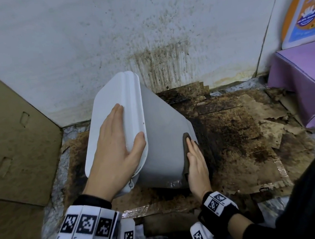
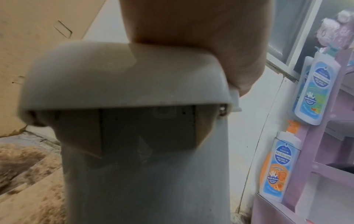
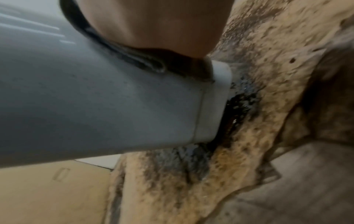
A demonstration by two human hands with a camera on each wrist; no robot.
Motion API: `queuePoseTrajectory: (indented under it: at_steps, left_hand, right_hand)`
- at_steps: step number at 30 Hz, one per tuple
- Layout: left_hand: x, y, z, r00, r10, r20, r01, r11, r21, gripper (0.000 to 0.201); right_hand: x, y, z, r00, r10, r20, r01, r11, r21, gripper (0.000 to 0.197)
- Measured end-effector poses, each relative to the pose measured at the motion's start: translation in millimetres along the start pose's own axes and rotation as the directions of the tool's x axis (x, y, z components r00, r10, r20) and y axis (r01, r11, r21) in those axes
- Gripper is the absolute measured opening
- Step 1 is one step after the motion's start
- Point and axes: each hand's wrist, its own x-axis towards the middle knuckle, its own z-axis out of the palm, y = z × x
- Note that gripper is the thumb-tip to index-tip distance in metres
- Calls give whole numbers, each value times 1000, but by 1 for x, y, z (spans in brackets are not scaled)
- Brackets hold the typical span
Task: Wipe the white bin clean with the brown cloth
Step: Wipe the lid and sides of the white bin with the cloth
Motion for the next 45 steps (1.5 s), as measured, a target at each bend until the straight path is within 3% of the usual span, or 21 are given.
queuePoseTrajectory:
  at_steps: [4,10,15,18,24,30,36,40,45]
  left_hand:
    - [1,2,0,1000,10,-3,-9,1000,11,77]
    - [1,3,2,1000,4,1,-4,1000,3,79]
    - [-2,1,0,1000,-4,2,4,1000,4,78]
    - [-2,0,0,1000,3,-3,-3,1000,9,78]
    - [-3,1,0,1000,-5,-26,5,1000,-15,76]
    - [-5,5,-1,999,-22,-27,21,999,-42,69]
    - [-6,5,0,998,-22,-56,19,998,-57,60]
    - [-7,5,1,999,9,-49,-11,999,-33,52]
    - [0,0,7,996,-12,-92,10,1000,-24,61]
  right_hand:
    - [-7,-32,12,1000,-22,-10,23,999,35,56]
    - [-25,-95,29,955,-281,98,276,959,60,54]
    - [-16,-66,14,873,-459,164,475,877,-75,52]
    - [-4,-31,4,917,-373,144,388,916,-98,55]
    - [4,26,-11,995,-83,49,87,993,-81,55]
    - [7,33,-13,997,79,11,-79,997,-26,45]
    - [4,17,-11,970,238,-55,-230,965,123,63]
    - [1,-4,-5,969,227,-94,-212,966,151,52]
    - [-18,-66,7,981,154,-114,-127,968,219,44]
